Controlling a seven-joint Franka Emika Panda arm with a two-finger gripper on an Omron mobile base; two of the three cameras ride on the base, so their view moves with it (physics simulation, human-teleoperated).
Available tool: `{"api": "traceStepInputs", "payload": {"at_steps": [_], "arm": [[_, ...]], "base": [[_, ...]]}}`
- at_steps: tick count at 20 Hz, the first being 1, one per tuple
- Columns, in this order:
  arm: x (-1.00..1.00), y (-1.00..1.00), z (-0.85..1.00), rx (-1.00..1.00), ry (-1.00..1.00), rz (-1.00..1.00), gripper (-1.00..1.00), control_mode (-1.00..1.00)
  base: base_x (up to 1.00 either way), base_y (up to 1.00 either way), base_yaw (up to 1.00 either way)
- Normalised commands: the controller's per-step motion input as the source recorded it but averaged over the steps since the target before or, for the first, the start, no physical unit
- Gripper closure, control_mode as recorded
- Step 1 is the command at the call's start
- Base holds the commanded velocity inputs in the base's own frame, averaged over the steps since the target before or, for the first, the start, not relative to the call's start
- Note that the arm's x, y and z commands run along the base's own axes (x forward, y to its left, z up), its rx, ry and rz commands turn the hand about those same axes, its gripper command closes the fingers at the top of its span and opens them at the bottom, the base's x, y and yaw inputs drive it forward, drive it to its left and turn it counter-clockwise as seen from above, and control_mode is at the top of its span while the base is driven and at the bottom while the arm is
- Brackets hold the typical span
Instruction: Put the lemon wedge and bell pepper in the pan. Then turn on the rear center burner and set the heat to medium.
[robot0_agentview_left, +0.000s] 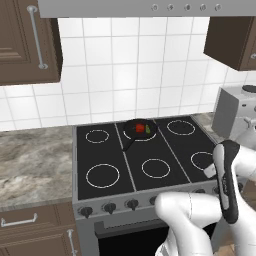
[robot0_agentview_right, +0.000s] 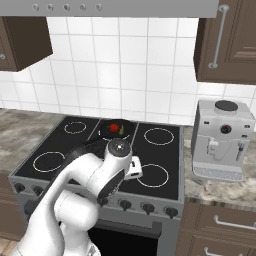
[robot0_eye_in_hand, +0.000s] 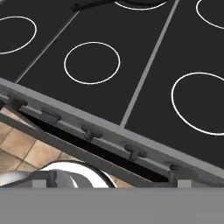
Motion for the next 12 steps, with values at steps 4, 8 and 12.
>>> {"api": "traceStepInputs", "payload": {"at_steps": [4, 8, 12], "arm": [[-0.61, -0.28, 0.0, 0.12, -0.01, 0.0, -1.0, -1.0], [-0.61, -0.28, 0.0, 0.12, 0.0, 0.0, -1.0, -1.0], [-0.62, -0.28, 0.0, 0.13, -0.01, 0.0, -1.0, -1.0]], "base": [[0.0, 0.0, 0.0], [0.0, 0.0, 0.0], [0.0, 0.0, 0.0]]}}
